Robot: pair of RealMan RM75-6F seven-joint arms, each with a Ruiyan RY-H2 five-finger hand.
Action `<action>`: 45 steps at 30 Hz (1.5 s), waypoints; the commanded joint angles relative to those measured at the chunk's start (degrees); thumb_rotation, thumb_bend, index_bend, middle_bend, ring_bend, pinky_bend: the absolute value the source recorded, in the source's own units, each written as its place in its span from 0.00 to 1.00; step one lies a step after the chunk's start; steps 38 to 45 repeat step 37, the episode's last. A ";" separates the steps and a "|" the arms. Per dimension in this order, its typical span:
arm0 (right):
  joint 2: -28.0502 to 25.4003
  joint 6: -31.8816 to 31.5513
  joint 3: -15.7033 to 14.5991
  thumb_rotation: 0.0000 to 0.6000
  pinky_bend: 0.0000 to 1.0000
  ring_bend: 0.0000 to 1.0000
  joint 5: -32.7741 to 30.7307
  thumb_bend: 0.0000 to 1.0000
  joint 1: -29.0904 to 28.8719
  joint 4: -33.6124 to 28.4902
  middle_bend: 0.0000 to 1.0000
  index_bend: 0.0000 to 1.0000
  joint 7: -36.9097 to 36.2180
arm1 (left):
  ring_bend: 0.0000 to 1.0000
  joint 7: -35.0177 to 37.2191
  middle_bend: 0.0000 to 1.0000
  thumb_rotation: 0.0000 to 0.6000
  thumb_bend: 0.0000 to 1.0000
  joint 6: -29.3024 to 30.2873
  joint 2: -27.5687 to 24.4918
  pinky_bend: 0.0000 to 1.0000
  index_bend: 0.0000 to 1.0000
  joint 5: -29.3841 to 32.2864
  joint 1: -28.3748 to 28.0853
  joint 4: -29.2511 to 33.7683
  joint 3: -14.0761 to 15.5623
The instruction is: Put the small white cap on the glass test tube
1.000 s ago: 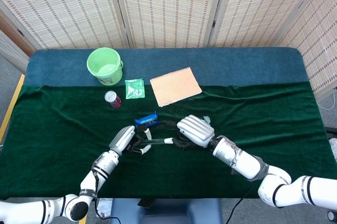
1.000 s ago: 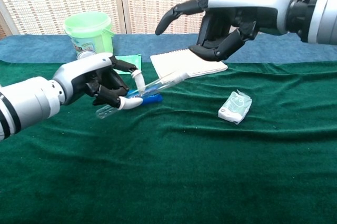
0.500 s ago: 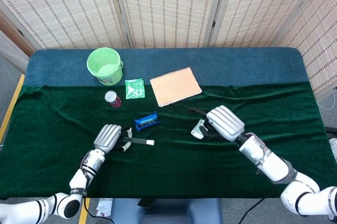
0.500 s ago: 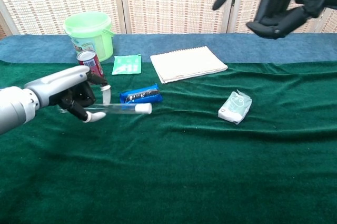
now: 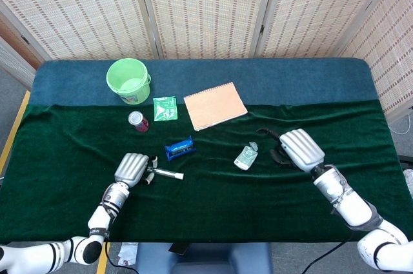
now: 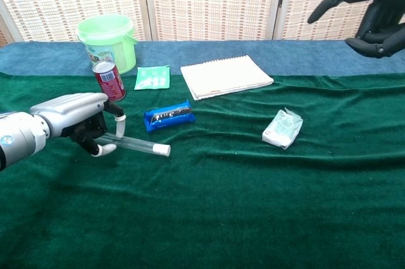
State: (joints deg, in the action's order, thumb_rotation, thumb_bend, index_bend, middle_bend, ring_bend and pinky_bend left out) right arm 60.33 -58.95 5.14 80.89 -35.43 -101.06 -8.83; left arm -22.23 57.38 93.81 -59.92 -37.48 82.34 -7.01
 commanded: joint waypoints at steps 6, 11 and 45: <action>-0.82 -0.16 -0.81 1.00 1.00 1.00 -2.38 0.62 2.73 2.78 0.99 0.19 -1.97 | 0.75 -3.64 0.84 1.00 0.59 0.68 -2.87 0.87 0.27 2.64 0.38 4.52 0.38; -2.35 -1.83 -1.34 1.00 1.00 1.00 -4.24 0.62 5.67 4.53 0.97 0.19 -2.03 | 0.65 -1.82 0.71 1.00 0.59 3.88 -7.20 0.82 0.24 2.38 2.44 8.95 -0.43; 1.30 -19.65 -5.12 1.00 0.16 0.15 -2.29 0.62 22.64 9.01 0.09 0.18 4.59 | 0.14 10.43 0.21 1.00 0.50 31.92 -22.17 0.13 0.25 -17.74 23.62 17.39 5.91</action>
